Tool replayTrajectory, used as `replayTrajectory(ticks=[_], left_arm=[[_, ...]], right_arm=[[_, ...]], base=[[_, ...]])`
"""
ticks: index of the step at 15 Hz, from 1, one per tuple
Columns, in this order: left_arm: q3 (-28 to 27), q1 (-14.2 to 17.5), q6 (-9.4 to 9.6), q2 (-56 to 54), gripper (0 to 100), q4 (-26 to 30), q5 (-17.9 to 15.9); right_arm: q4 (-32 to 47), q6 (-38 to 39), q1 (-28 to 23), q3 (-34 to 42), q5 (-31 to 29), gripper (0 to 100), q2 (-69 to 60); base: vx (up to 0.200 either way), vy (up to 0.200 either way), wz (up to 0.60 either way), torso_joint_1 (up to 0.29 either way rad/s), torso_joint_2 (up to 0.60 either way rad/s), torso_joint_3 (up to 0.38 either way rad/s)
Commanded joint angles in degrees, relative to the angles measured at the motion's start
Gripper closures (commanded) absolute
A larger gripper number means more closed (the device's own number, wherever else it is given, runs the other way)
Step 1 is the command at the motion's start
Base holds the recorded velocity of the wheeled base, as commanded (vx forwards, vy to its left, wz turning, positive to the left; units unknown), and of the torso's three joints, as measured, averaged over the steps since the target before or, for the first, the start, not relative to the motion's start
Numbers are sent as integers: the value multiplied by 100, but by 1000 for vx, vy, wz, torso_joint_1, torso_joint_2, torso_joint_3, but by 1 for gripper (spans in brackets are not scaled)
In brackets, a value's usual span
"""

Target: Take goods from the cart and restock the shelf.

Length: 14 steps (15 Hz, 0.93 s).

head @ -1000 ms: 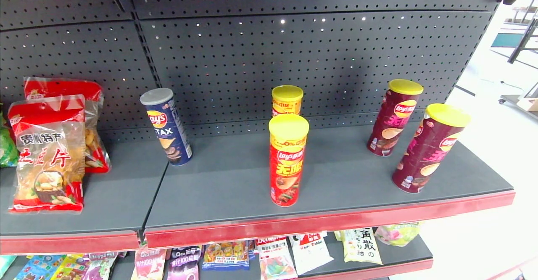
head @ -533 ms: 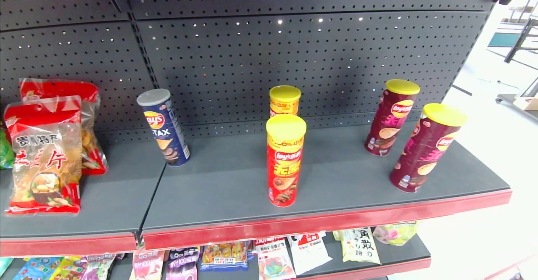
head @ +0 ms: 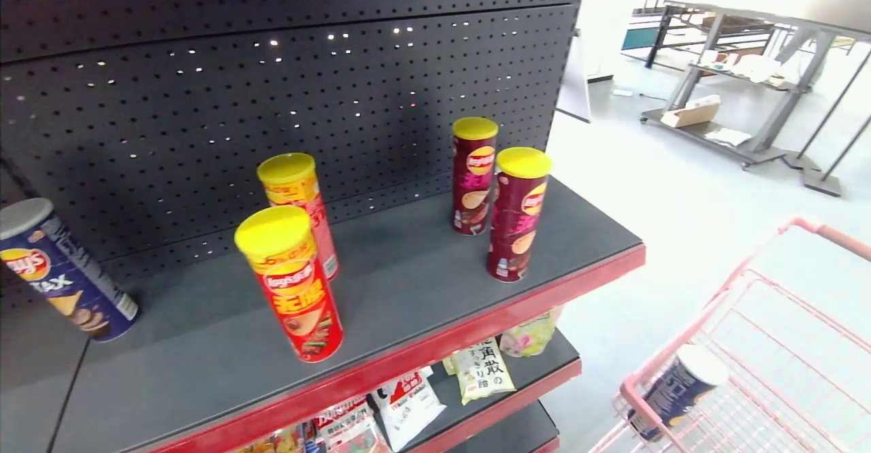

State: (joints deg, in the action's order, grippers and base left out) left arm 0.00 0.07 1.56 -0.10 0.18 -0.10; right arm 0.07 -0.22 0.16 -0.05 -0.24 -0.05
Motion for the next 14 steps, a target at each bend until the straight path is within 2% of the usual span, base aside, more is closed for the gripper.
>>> replayTrajectory(ticks=[1,9,10,11,12,13,14], left_arm=[[0,1,2,19,0,-1,1],[0,1,2,19,0,-1,1],[0,1,2,10,0,-1,1],[0,1,2,10,0,-1,1],[0,1,2,10,0,-1,1],[0,1,11,10,0,-1,1],[0,1,11,10,0,-1,1]], right_arm=[[1,-4,2,-4,-2,0,5],[1,4,-7,-4,-28,0,5],[-60,92,37,-408,33,0,233],[-86,778,134,-1797,-72,0,1868],[-69,1244,134,-2447,-116,0,2439],[98,1305,195,-3476,-28,0,3406],[133,1173,160,-3511,-107,0,3811]], base=[[0,0,-600,7,2,2],[0,0,0,0,0,0],[0,0,0,0,0,0],[0,0,0,0,0,0],[0,0,0,0,0,0],[0,0,0,0,0,0],[0,0,0,0,0,0]])
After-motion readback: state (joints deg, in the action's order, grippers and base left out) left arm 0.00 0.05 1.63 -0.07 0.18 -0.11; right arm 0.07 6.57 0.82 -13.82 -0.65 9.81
